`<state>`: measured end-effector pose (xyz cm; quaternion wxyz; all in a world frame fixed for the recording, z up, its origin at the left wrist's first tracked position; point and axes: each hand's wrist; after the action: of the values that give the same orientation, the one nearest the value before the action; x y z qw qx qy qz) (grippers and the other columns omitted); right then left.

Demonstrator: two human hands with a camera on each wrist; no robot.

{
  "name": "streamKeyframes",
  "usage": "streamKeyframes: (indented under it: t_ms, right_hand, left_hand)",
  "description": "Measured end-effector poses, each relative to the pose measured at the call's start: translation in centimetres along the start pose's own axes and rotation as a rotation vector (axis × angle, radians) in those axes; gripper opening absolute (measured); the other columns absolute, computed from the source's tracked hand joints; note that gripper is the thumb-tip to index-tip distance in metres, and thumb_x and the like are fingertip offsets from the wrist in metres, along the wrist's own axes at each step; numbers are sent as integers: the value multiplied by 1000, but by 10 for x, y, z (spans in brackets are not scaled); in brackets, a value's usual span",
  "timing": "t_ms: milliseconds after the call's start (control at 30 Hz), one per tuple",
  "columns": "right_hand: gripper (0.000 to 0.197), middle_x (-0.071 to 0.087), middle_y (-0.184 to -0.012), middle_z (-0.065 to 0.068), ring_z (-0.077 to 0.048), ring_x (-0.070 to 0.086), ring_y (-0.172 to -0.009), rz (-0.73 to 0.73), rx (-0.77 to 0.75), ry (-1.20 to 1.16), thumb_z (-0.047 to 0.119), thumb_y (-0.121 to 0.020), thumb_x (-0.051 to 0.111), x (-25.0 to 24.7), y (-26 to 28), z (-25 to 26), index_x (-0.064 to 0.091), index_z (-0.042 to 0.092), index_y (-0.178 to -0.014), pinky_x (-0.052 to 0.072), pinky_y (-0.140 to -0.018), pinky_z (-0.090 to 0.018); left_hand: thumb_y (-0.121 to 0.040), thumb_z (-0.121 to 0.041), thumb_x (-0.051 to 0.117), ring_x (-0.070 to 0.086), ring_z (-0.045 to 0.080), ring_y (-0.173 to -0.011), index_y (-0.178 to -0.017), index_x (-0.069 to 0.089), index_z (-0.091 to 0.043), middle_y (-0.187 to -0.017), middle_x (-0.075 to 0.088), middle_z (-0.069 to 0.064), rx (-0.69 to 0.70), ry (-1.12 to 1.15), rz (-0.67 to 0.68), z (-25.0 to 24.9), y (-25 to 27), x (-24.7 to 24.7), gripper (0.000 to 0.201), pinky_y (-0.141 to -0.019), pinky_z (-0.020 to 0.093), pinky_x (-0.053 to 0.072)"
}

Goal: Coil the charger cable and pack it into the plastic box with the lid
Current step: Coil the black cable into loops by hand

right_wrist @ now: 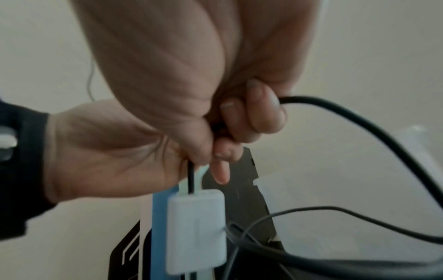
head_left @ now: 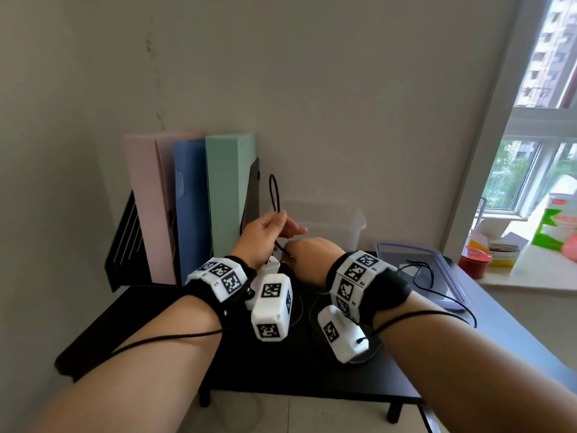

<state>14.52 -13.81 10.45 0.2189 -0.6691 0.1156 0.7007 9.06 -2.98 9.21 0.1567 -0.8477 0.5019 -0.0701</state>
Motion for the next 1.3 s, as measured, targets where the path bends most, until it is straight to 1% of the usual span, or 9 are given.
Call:
streamKeyframes:
  t_ms: [67,267,467,633,733,900,1100,1233,1300]
  right_hand:
    - [24,65,-113,-13,-31,62,-102,-51,-48,-81,15,-91,45,-6,1,1,61,9,-108,49,-85,-35]
    - [20,65,-92,-1,-18,61,-84,-309,-1,-378,16,-78,68,-11,5,-13,60,15,-97,46,-71,-23]
    - [17,56,-63,4,-5,51,-57,-116,93,-569,26,-77,76,-6,12,-58,65,13,-73,44,-61,-18]
    - [2,61,-71,0,6,55,-57,-433,135,-1080,13,-83,68,-10,7,-58,68,11,-83,44,-63,-8]
    - [10,58,-72,-1,-8,49,-63,-535,141,-1006,24,-86,66,-21,-4,-49,63,20,-77,40,-59,-13]
    - [24,61,-70,2,-13,56,-63,-460,143,-978,31,-94,53,-19,-10,-47,51,18,-74,47,-69,-25]
    - [23,40,-57,1,-13,31,-47,-539,238,-1199,25,-94,54,-17,-12,-47,42,19,-75,29,-45,-26]
    - [22,41,-50,1,-11,32,-40,-540,213,-1232,22,-93,56,-20,-12,-48,49,16,-73,29,-39,-22]
    - [22,49,-49,-1,-11,40,-37,-513,180,-1213,25,-92,57,-19,-10,-49,54,14,-74,35,-41,-23]
  left_hand:
    - [-95,-32,38,62,22,-78,-73,59,-19,-82,69,5,0,-58,-26,2,1,-1,33,-78,36,49]
    - [-97,-30,34,57,-2,-53,-74,55,-19,-67,61,2,60,-222,-114,-4,-3,-6,32,-53,9,42]
    - [-98,-32,28,37,2,-35,-75,55,-16,-51,41,1,-14,-175,-163,-1,-5,-34,38,-45,16,32]
    - [-98,-31,30,26,5,-31,-70,56,-10,-33,34,-8,-156,-19,104,3,-2,-28,44,-38,17,17]
    - [-96,-43,26,19,6,-28,-56,57,-9,-28,28,-8,-207,134,241,4,2,-17,60,-37,19,13]
    - [-76,-65,34,22,6,-29,-43,49,-17,-30,29,-8,-215,380,361,-9,2,-15,60,-37,19,15]
    - [-90,-52,28,25,7,-39,-44,42,-24,-35,32,-11,-175,450,308,-3,-2,-13,55,-54,25,17]
    - [-72,-54,59,31,6,-36,-51,51,-21,-36,36,-10,-140,568,379,-5,0,-14,40,-47,18,41]
    - [-63,-50,70,32,4,-32,-56,58,-18,-36,36,-9,-157,649,393,-7,1,-18,35,-39,16,40]
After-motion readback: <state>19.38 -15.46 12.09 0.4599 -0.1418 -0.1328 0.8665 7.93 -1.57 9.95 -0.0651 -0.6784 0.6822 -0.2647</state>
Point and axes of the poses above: each hand's wrist, its own y-axis away from the middle knuckle, its own x-axis out of the palm, z = x × y
